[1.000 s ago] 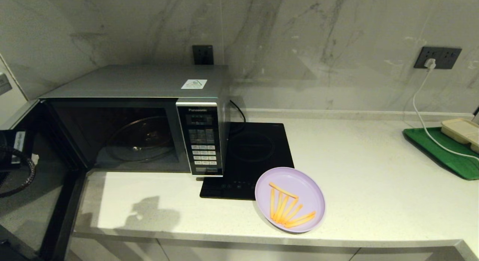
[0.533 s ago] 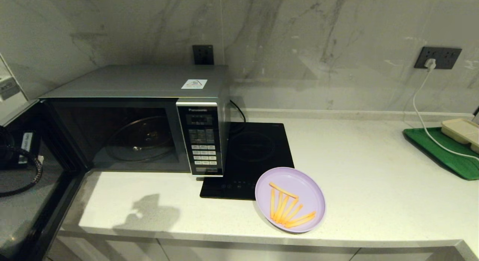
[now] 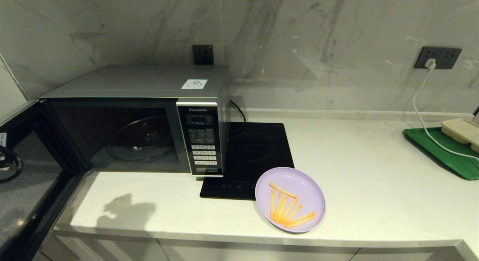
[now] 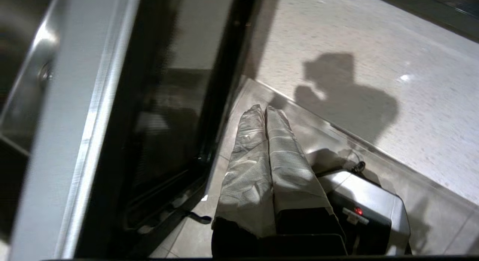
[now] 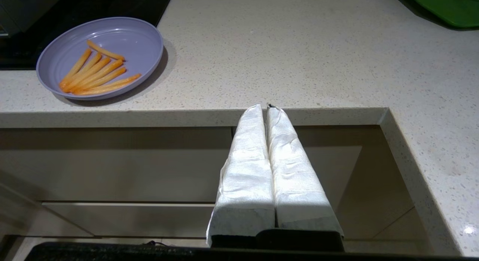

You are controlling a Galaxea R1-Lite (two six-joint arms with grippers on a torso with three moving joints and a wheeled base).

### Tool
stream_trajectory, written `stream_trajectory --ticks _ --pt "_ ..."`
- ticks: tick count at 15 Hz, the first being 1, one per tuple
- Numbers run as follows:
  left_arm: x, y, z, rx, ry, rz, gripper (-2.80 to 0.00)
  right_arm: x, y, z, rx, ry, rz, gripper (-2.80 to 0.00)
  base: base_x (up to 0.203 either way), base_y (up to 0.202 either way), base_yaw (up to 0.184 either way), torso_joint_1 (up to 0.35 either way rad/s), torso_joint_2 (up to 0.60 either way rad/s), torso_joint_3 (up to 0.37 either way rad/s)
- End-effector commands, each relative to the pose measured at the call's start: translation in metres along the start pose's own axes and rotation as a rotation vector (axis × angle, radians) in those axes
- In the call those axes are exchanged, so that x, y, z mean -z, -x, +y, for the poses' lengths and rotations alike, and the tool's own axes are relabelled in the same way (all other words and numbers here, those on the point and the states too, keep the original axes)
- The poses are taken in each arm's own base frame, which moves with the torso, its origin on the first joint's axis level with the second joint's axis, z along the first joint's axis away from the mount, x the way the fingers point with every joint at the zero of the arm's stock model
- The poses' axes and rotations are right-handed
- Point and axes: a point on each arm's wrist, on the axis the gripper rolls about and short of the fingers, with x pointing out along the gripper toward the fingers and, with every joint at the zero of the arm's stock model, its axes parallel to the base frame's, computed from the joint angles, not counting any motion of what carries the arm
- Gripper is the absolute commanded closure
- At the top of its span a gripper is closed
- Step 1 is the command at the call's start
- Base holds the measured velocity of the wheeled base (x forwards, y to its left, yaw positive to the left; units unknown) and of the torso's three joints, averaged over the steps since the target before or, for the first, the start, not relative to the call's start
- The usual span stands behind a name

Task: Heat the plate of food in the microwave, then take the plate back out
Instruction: Open the microwave oven

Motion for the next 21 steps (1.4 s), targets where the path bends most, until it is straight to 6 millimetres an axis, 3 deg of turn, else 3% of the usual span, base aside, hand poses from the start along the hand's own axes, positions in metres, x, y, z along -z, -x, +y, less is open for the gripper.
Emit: stream_trajectory --ticks 1,16,21 --pt "-0.001 -0.004 0.013 -0.052 0.046 0.012 0.0 0.0 0.0 0.0 0.0 0.0 0.001 0.0 0.0 0.0 0.0 0.0 0.0 0.0" --pt "-0.009 -0.02 0.052 -0.214 0.155 0.003 0.0 0.0 0.0 0.0 0.0 0.0 0.001 0.0 0.0 0.0 0.0 0.0 0.0 0.0" --pt "-0.008 -0.018 0.038 -0.142 0.116 -0.006 0.0 0.0 0.0 0.0 0.0 0.0 0.001 0.0 0.0 0.0 0.0 0.0 0.0 0.0"
